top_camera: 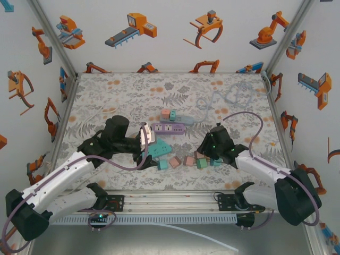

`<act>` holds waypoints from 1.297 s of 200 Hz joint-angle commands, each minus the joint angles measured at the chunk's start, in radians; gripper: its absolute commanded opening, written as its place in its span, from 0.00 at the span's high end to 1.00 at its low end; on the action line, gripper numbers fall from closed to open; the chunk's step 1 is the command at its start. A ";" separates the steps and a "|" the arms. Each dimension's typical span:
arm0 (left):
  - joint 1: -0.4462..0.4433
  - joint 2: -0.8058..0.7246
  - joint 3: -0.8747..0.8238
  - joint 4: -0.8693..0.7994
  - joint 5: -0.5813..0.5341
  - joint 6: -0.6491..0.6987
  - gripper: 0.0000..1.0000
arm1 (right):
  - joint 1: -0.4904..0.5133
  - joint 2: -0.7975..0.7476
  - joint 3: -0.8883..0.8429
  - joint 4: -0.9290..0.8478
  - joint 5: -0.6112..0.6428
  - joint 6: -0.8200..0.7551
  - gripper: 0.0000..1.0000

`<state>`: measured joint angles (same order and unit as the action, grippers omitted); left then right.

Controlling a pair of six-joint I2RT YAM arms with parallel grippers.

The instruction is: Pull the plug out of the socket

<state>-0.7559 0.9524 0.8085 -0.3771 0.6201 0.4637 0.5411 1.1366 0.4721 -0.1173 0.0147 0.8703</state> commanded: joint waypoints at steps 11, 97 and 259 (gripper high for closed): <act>-0.006 -0.016 -0.008 0.036 -0.032 -0.025 0.03 | 0.005 -0.076 0.020 -0.120 0.065 -0.040 0.52; 0.058 0.135 0.114 0.193 -0.542 -0.615 0.07 | 0.005 -0.039 0.330 -0.106 0.025 -0.728 0.50; 0.299 0.910 0.673 0.072 -0.452 -0.997 0.17 | -0.084 0.734 0.857 0.163 -0.757 -1.615 0.34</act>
<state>-0.4614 1.8229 1.4254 -0.2863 0.1158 -0.5461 0.4698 1.8103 1.2667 0.0154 -0.6098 -0.6746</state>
